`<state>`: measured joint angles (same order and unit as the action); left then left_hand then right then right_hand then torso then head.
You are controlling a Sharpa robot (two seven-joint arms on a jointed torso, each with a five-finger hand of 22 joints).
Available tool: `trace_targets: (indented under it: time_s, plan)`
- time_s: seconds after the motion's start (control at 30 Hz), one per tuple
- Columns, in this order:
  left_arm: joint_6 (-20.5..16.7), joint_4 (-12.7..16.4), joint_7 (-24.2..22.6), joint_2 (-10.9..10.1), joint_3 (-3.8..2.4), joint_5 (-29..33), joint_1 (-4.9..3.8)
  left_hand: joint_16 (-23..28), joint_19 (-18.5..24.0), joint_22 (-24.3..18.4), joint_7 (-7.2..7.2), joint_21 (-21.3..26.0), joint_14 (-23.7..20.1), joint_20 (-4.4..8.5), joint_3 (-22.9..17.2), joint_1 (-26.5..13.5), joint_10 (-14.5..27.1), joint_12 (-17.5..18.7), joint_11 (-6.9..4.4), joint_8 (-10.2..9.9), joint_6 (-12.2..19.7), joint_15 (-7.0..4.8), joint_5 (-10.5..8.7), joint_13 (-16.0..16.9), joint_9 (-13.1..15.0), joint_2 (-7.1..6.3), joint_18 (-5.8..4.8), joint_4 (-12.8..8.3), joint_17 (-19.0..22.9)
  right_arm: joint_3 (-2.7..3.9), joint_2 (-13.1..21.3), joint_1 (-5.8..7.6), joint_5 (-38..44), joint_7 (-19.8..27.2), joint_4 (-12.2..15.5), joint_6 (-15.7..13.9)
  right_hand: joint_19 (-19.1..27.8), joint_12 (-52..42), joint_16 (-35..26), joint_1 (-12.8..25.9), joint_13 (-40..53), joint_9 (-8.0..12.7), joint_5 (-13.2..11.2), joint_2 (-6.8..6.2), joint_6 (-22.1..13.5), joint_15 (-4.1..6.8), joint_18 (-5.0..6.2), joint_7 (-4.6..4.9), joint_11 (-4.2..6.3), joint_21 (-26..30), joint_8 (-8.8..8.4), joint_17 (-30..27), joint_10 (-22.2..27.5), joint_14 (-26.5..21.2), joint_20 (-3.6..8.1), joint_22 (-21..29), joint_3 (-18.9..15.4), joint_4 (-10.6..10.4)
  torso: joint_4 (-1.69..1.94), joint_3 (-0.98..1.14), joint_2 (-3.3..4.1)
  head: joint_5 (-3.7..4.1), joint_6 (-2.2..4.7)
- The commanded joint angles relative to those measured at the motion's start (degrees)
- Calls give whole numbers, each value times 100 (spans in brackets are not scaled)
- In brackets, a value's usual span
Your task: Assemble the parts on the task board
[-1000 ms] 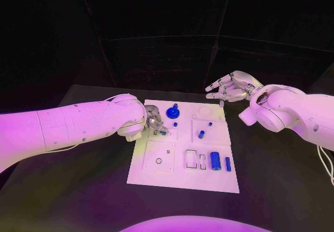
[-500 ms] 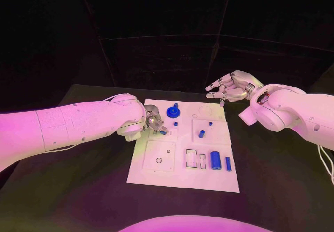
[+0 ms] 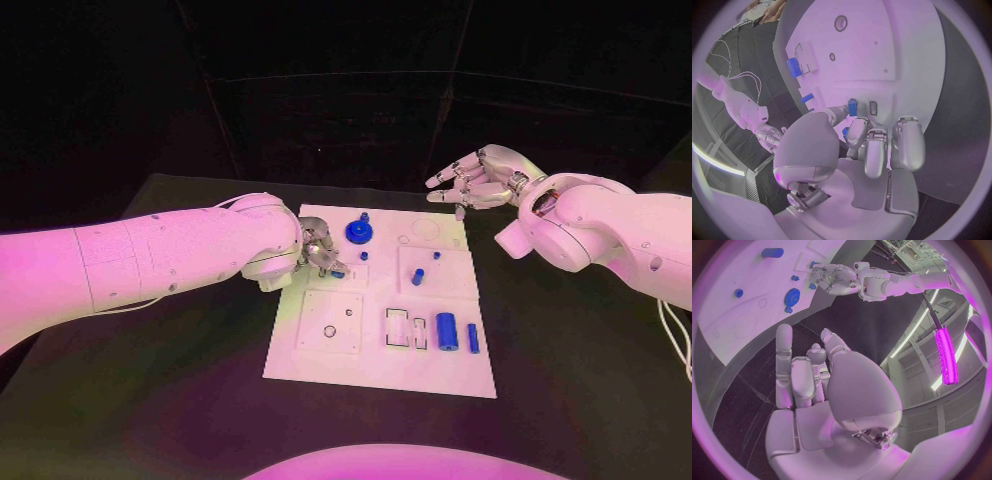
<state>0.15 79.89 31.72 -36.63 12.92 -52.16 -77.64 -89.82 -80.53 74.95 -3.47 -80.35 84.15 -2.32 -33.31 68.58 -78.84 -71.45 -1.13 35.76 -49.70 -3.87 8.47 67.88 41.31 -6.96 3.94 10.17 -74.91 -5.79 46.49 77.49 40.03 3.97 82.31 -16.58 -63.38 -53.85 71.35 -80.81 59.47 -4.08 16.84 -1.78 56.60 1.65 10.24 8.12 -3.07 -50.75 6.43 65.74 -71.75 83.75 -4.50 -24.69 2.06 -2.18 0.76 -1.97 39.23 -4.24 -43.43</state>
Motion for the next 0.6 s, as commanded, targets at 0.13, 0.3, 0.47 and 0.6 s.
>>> trace_targets:
  time_s: [0.13, 0.3, 0.47, 0.6]
  plan:
    - [203, -29, 92, 34, 25, -52, 25, -18, -58, 31, 111, -27, 585, 15, -532, -302, -99, -45, -45, 79, -150, -56, -14, 34, 20, -63, -37, -635, -1509, 4, 7, 13, 10, 22, 26, -18, -11, 19, -4, 57, -7, 6, 39, -22, -46, -26, 28, 11, 9, 28, 14, 9, 38, 118, -25, 9, 8, -28, -2, 3, 1, 5, 0]
    - [211, -90, 90, 78, 25, -52, 21, -18, -72, 53, 138, -27, 585, 46, -166, -489, -113, -65, -68, 68, -218, -85, -23, 55, -1, -39, -41, -490, -1509, 4, 16, 13, 10, 18, 35, -23, -11, 19, -4, 57, -7, 6, 39, -22, -46, -26, 28, 11, 9, 28, 14, 9, 38, 118, -25, 9, 8, -28, -2, 5, -2, 4, -6]
    - [226, -152, 89, 127, 24, -51, 18, -18, -82, 68, 142, -33, 585, 54, -81, -521, -121, -77, -72, 65, -241, -89, -20, 68, -8, -11, -44, -449, -1509, 4, 15, 13, 10, 10, 39, -22, -10, 28, -12, 67, -16, 4, 46, -17, -48, -27, 28, 11, 8, 32, 18, 4, 45, 115, -27, 10, 10, -39, -6, 3, 1, 6, -2]
    - [257, -193, 91, 170, 24, -51, 15, -18, -92, 84, 148, -40, 585, 58, -28, -539, -126, -83, -77, 67, -263, -93, -18, 75, -11, 9, -48, -422, -1509, 4, 12, 13, 10, 5, 41, -22, -10, 30, -13, 69, -18, 4, 47, -16, -48, -27, 28, 12, 8, 32, 19, 3, 47, 115, -27, 10, 11, -41, -7, 3, -2, 11, -8]
